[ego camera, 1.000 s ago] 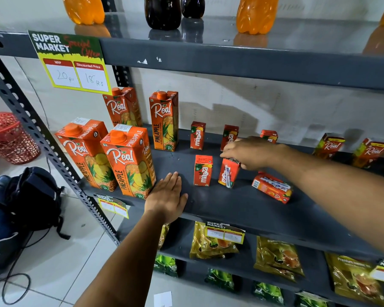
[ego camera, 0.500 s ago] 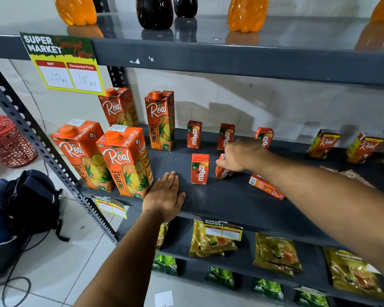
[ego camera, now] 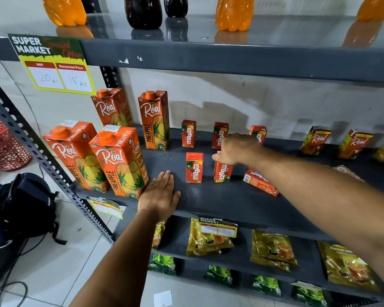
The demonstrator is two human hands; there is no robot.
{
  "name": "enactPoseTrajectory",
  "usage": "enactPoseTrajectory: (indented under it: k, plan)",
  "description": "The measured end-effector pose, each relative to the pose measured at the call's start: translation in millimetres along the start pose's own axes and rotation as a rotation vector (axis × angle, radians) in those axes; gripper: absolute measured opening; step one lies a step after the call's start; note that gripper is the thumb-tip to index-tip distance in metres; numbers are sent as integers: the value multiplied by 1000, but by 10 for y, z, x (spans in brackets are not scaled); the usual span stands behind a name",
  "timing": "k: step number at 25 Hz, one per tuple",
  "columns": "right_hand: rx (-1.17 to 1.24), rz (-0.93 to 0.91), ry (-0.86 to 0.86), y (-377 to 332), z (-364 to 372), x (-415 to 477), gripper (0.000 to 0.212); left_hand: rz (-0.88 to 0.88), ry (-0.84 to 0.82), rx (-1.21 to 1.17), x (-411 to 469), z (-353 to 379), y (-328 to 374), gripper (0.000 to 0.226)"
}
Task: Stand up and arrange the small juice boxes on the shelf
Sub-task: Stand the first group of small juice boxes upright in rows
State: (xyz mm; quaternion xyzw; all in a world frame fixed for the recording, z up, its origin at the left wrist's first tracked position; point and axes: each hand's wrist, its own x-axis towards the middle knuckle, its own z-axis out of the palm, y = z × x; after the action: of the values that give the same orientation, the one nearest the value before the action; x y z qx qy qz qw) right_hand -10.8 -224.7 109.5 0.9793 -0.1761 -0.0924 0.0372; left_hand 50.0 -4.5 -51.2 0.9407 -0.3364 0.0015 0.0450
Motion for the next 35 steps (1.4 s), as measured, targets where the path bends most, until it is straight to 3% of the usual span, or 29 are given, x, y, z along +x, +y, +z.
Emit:
enactPoseTrajectory:
  k: [4, 8, 11, 15, 21, 24, 27, 29, 30, 32, 35]
  plan:
    - [2, -17, 22, 53, 21, 8, 53, -6, -6, 7, 10, -3, 1, 68]
    - [40, -236, -16, 44, 72, 72, 65, -9, -11, 10, 6, 2, -2, 68]
    - [3, -291, -81, 27, 96, 122, 71, -7, -1, 0, -2, -3, 3, 68]
    - [-145, -282, -106, 3, 159, 170, 50, -5, -2, 2, -6, -5, -2, 68]
    - [-36, -242, -75, 108, 103, 178, 32, -1, -2, 7, -2, -7, 5, 67]
    - [348, -124, -38, 383, 102, 157, 27, 8, -3, 14, 3, -4, -8, 67]
    - [1135, 127, 32, 639, 281, -18, 13, 7, -6, 10, 5, 4, -5, 67]
    - [1665, 247, 8, 684, 464, -146, 22, 7, -1, 3, 9, 4, -8, 67]
    - [1776, 261, -16, 682, 570, -162, 24, 7, 2, 2, 8, 3, -11, 67]
    - [1739, 230, -37, 605, 734, -139, 28, 8, 1, -2, -1, -7, -11, 67]
    - [1368, 153, 44, 430, 897, -28, 44, 6, -1, -3, -19, -24, 1, 66]
